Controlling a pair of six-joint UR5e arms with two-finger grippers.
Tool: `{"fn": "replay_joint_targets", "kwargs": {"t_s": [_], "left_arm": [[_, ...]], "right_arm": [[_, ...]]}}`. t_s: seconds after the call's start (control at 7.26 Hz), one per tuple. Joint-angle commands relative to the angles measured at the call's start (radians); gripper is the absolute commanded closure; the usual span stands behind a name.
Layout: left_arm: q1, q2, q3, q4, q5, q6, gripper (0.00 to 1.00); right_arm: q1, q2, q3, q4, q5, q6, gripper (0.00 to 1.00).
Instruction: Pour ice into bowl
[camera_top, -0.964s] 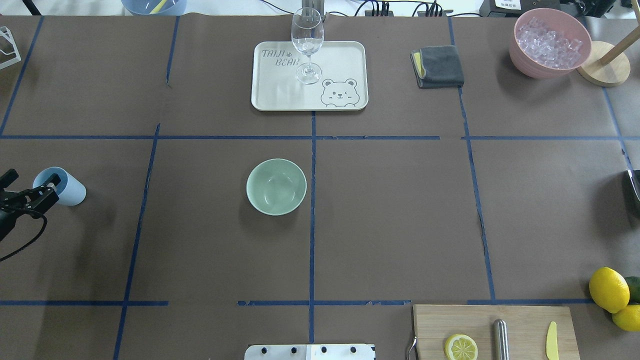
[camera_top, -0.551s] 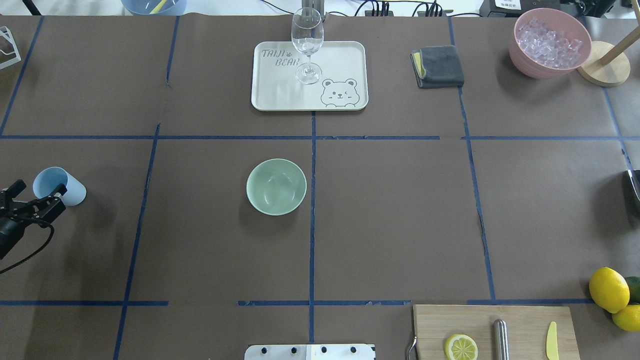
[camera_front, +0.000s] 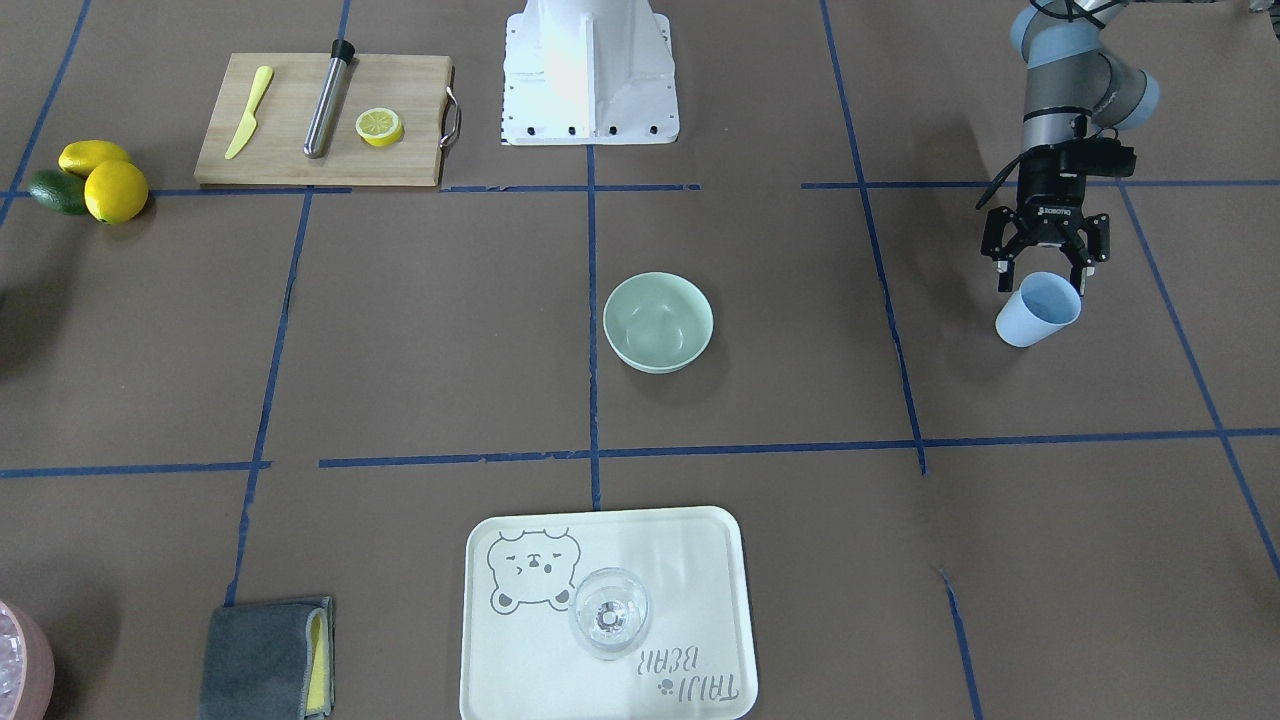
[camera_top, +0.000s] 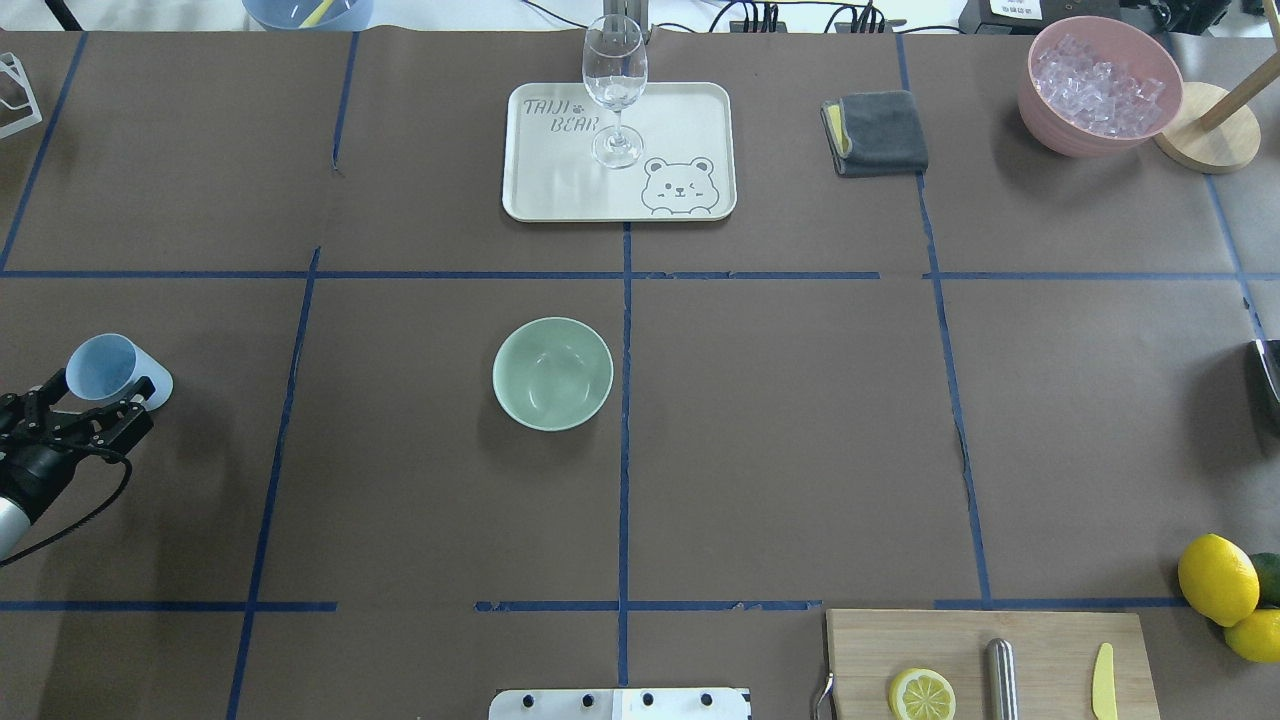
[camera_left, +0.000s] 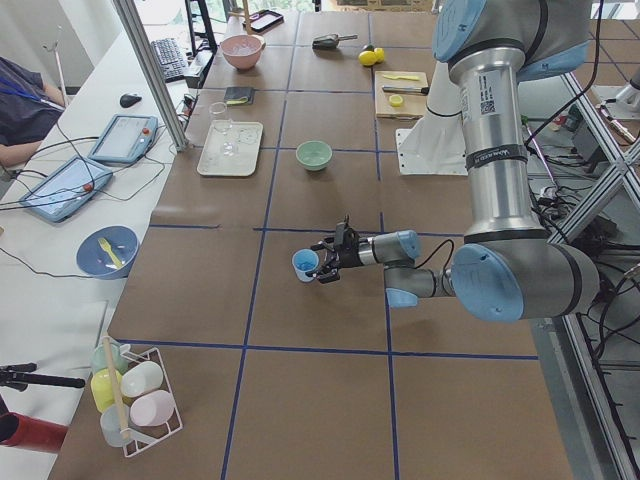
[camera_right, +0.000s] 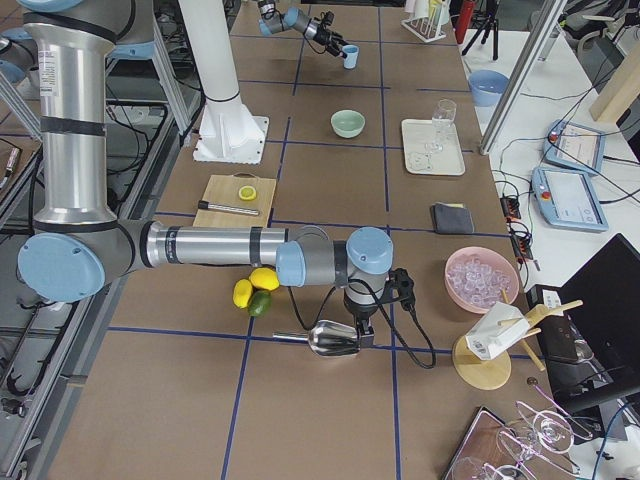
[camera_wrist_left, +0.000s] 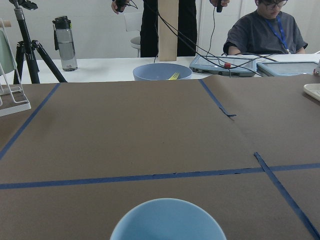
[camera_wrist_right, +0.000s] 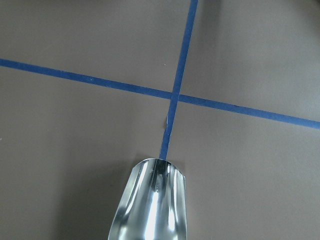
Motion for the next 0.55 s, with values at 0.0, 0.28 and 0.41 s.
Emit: {"fn": "replay_joint_targets", "kwargs": {"t_s": [0.0,0.28,0.41], "left_arm": [[0.001,-0.036,0.055,0.0,0.018,0.001,0.01],[0.002,-0.048,0.069,0.0,0.017,0.01,0.01],[0.002,-0.083,0.108,0.003,0.017,0.013,0.01]], "right_arm": [[0.0,0.0,0.0,0.0,0.0,0.0,0.0],[0.005,0.001,0.0,0.0,0.0,-0.001,0.0],[0.005,0.001,0.002,0.0,0.0,0.0,0.0]]}}
